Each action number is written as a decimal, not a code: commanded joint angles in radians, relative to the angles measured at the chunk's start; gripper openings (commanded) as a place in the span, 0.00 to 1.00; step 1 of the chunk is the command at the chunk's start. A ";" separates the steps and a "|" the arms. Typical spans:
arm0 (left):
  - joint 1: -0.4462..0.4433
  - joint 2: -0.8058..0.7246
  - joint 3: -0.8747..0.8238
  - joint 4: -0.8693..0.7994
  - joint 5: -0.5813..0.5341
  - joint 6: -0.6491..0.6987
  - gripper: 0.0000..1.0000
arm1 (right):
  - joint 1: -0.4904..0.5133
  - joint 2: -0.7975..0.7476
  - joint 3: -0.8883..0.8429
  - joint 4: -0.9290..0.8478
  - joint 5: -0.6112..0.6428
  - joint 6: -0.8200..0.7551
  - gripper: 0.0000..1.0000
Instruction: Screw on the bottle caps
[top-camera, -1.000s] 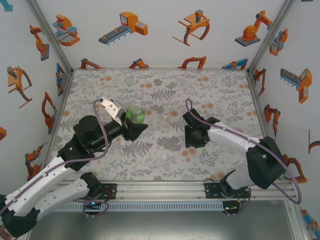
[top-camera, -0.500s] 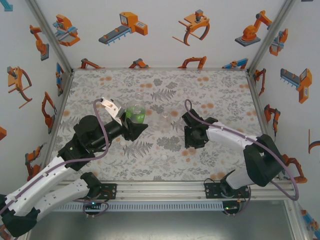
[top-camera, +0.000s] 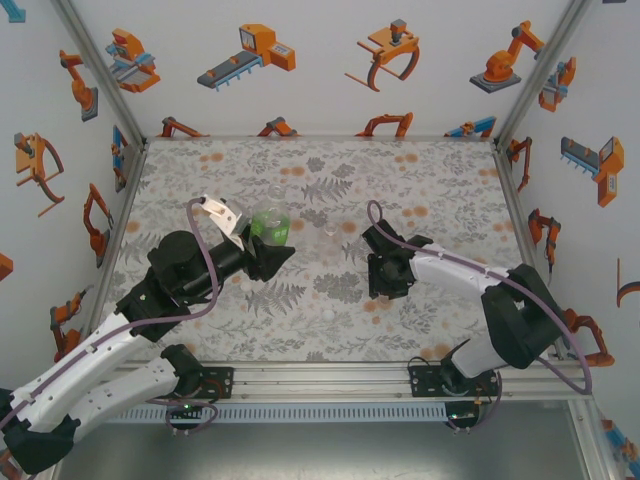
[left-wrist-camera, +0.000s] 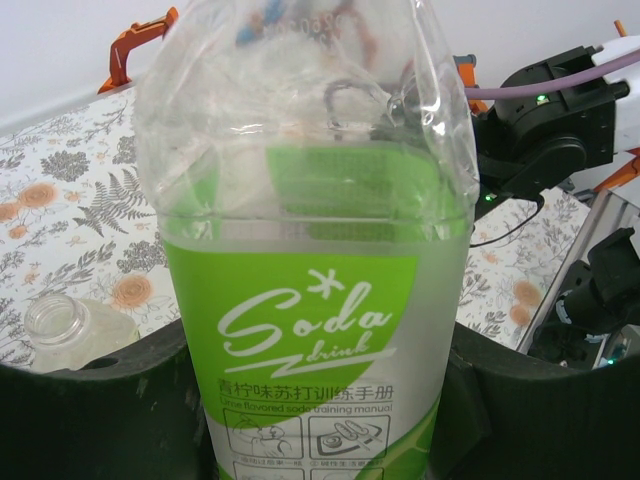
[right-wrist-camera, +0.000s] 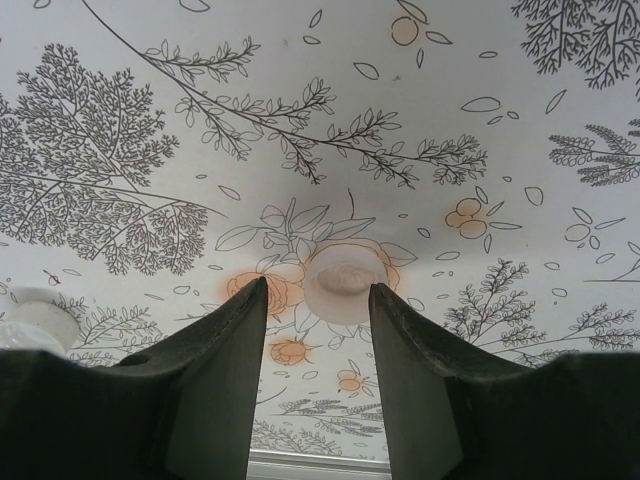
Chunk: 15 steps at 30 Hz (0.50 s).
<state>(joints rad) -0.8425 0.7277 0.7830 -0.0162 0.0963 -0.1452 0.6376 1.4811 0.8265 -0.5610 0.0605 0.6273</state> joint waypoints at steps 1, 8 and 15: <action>0.006 -0.011 -0.007 0.024 -0.007 -0.016 0.00 | -0.003 -0.004 -0.005 -0.004 -0.005 0.000 0.45; 0.006 -0.005 -0.007 0.030 -0.009 -0.017 0.00 | -0.003 -0.047 0.011 -0.021 0.016 -0.004 0.46; 0.006 0.007 -0.001 0.044 -0.007 -0.017 0.00 | -0.006 -0.023 0.009 -0.023 0.020 -0.015 0.50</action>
<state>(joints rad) -0.8425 0.7326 0.7830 -0.0143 0.0937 -0.1455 0.6376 1.4551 0.8265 -0.5640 0.0654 0.6266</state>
